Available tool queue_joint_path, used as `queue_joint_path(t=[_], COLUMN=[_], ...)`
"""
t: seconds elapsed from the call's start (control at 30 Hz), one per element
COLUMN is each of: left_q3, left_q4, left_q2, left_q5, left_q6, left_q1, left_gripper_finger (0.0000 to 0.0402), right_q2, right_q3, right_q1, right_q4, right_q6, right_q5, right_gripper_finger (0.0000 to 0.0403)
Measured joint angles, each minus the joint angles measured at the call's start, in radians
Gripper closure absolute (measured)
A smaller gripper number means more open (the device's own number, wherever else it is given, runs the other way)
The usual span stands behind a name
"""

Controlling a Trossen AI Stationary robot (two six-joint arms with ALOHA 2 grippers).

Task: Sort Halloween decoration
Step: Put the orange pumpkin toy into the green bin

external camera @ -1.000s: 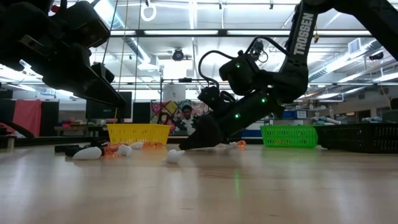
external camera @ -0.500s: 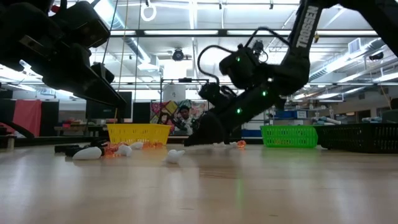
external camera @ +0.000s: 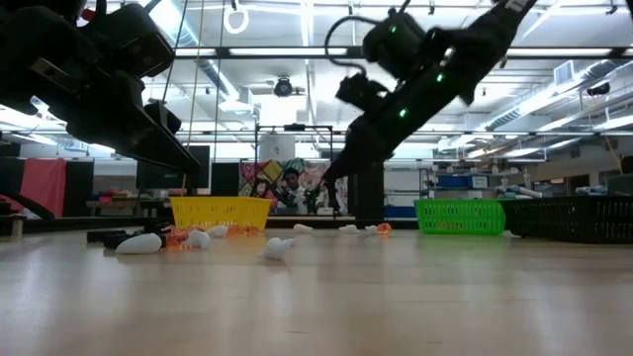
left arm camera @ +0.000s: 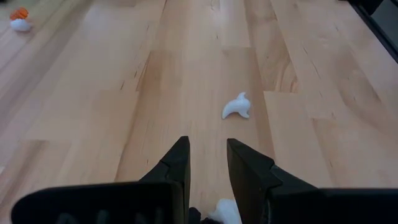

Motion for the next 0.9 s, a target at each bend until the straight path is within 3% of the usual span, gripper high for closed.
queue_joint_path(t=[0.27,0.43,0.73,0.9], left_q3=[0.0,0.0,0.0,0.0], left_q4=[0.001,0.001,0.001,0.001], left_q2=[0.0,0.0,0.0,0.0], left_q5=[0.0,0.0,0.0,0.0], left_q6=[0.0,0.001,0.001,0.001], left_q1=[0.0,0.0,0.0,0.0], left_gripper_finger=[0.032,0.032,0.032,0.032], right_q2=[-0.189,-0.257,-0.275,-0.275], right_q3=[0.001,0.001,0.001,0.001], right_q1=[-0.029,-0.078,-0.201,-0.253], right_q4=[-0.35,-0.555,-0.79,-0.799], right_q6=[0.145,0.298,0.455,0.453], right_q5=[0.209,0.283,0.289,0.206], right_gripper_finger=[0.03,0.03,0.03,0.0293])
